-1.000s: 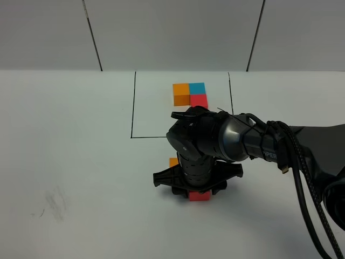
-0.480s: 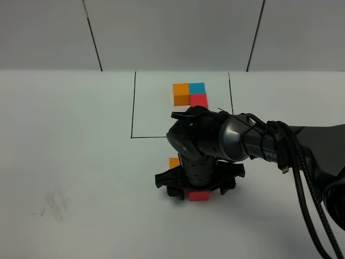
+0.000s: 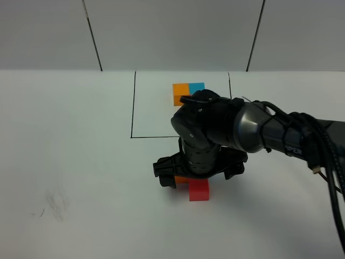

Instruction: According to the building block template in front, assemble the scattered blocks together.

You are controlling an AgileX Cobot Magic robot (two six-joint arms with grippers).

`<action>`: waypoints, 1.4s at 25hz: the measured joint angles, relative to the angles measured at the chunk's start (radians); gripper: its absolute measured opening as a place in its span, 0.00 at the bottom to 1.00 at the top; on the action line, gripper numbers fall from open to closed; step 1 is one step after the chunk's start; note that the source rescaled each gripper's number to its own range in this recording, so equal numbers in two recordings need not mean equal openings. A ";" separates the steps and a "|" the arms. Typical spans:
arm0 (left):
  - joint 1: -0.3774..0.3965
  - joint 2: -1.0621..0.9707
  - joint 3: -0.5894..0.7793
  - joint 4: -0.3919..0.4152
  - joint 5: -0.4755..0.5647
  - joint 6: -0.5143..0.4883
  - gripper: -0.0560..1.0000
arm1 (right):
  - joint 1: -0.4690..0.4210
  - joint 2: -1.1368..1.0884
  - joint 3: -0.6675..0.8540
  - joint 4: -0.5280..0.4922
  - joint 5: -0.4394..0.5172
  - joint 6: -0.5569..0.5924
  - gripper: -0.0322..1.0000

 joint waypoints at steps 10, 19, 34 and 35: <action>0.000 0.000 0.000 0.000 0.000 0.000 0.69 | -0.001 -0.242 -0.003 -0.252 0.009 -0.078 1.00; 0.000 0.000 0.000 0.000 0.000 0.000 0.69 | -0.136 -0.519 -0.082 -0.642 0.008 -0.211 1.00; 0.000 0.000 0.000 0.000 0.000 0.000 0.69 | -0.670 -0.923 -0.119 -0.395 0.028 -0.729 1.00; 0.000 0.000 0.000 0.000 0.000 0.000 0.69 | -0.670 -0.948 -0.119 -0.376 0.053 -0.740 1.00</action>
